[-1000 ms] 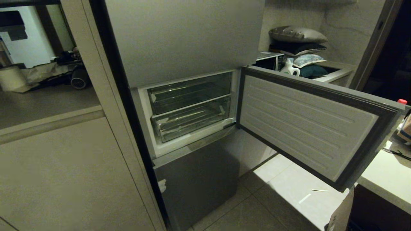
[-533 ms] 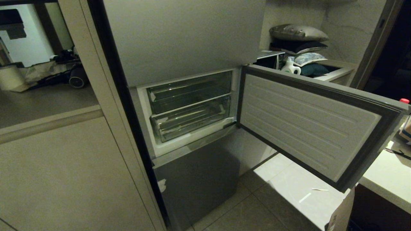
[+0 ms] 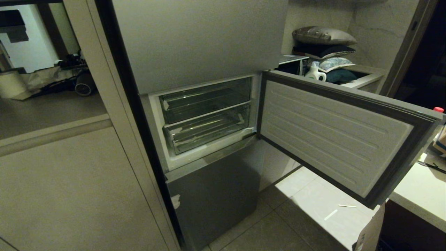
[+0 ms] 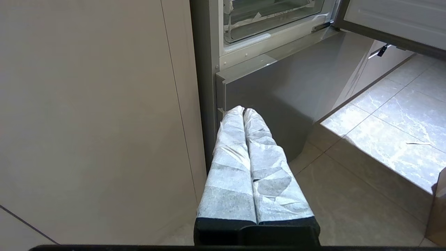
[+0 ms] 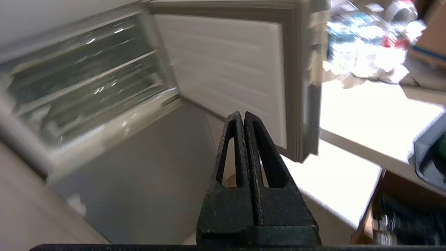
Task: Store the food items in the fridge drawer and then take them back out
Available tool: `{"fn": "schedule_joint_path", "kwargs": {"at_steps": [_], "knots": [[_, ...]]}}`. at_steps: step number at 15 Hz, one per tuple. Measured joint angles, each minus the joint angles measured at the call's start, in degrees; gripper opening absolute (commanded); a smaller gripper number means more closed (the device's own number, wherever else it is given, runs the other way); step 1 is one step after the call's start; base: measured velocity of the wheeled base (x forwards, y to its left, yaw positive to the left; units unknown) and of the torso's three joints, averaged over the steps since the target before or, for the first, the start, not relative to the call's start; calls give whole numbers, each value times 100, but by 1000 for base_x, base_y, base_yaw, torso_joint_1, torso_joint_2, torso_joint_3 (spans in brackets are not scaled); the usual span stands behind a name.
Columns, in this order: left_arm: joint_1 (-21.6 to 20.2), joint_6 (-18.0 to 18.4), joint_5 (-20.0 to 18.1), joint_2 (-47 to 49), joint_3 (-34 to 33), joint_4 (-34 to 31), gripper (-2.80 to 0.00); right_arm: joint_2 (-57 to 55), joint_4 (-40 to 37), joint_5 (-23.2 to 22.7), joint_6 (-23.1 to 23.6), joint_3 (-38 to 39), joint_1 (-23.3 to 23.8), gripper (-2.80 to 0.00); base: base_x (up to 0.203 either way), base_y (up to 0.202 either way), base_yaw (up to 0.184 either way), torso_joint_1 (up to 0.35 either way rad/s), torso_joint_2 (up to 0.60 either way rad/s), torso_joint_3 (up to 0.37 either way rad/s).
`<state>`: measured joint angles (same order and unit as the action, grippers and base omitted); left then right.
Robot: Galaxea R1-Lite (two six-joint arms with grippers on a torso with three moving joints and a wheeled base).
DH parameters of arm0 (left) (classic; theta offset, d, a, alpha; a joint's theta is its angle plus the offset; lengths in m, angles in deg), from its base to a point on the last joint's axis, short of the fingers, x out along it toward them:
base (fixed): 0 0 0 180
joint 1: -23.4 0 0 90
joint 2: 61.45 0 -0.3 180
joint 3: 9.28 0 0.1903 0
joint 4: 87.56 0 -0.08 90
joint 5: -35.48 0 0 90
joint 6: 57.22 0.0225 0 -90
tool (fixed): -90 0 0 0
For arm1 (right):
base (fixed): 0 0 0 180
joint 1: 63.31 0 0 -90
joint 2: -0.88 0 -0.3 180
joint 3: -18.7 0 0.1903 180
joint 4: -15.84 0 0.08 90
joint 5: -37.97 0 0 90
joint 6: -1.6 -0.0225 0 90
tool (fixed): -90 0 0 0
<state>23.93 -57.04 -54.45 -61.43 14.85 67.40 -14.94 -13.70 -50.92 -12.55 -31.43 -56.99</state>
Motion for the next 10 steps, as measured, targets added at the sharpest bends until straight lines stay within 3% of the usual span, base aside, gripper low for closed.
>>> {"fn": "schedule_joint_path", "kwargs": {"at_steps": [2,6,10], "knots": [[0,-1,0,0,0,0,-280,-1136,509,-211,-323,-293,861,-280,0,0,0,0,0,0],[0,0,0,0,0,0,-280,-3291,2229,-1057,-571,-441,3087,-280,0,0,0,0,0,0],[0,0,0,0,2,2,-280,-4711,3445,-1367,-434,-457,3761,-280,0,0,0,0,0,0]]}}
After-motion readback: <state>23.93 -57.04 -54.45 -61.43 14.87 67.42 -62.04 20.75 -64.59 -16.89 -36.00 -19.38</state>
